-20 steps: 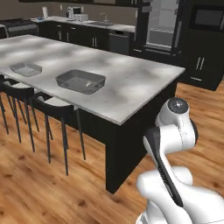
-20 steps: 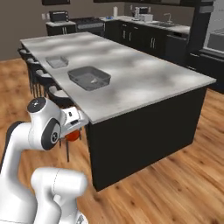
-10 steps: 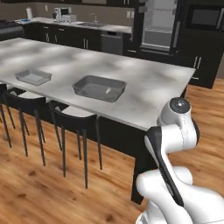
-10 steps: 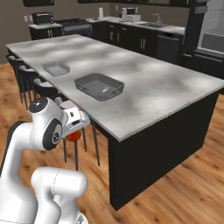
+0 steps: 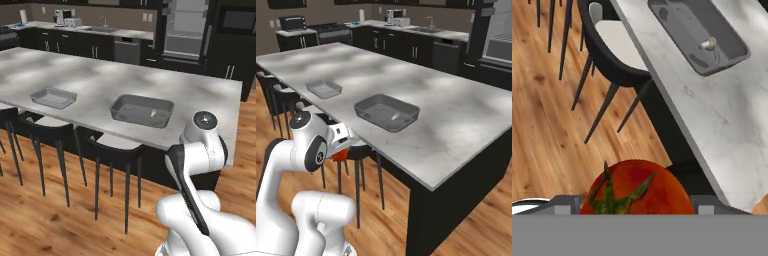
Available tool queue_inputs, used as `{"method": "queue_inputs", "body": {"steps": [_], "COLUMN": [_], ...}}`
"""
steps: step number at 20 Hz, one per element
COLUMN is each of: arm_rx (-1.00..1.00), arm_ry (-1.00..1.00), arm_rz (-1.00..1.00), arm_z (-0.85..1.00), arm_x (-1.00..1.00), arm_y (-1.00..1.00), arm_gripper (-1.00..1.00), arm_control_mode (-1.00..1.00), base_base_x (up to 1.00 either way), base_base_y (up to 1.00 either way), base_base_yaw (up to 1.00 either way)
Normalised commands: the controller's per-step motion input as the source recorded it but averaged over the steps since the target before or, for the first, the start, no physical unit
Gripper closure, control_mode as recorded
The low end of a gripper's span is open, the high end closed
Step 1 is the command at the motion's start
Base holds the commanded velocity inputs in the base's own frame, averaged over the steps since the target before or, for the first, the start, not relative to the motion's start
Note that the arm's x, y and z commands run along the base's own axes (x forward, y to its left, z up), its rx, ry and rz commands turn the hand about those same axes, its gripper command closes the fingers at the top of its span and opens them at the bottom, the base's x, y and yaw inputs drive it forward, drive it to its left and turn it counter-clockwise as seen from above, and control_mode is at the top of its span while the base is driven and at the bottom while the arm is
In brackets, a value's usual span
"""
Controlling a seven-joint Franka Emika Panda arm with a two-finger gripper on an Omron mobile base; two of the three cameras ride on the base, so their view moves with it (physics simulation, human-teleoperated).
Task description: Place the cold items (mushroom and tomato) from the fridge in one tupperware on the dining counter. Place the warm items (kebab skewer and hot dog) in the stove area in another tupperware.
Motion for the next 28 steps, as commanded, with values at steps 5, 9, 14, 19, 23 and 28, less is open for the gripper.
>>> {"method": "queue_inputs", "body": {"steps": [5,9,14,19,23,28], "arm_rx": [0.00,0.00,0.00,0.00,0.00,0.00], "arm_ry": [0.00,0.00,0.00,0.00,0.00,-0.05], "arm_rz": [0.00,0.00,0.00,0.00,0.00,-0.10], "arm_z": [0.00,0.00,0.00,0.00,0.00,0.39], "arm_x": [0.00,0.00,0.00,0.00,0.00,0.56], "arm_y": [0.00,0.00,0.00,0.00,0.00,0.09], "arm_gripper": [1.00,1.00,1.00,1.00,1.00,1.00], "arm_control_mode": [1.00,1.00,1.00,1.00,1.00,-1.00], "base_base_x": [0.67,0.76,0.75,0.62,0.50,0.00], "base_base_y": [0.28,0.11,0.03,0.02,0.06,0.00], "base_base_yaw": [-0.14,-0.14,-0.13,-0.12,-0.11,0.00]}}
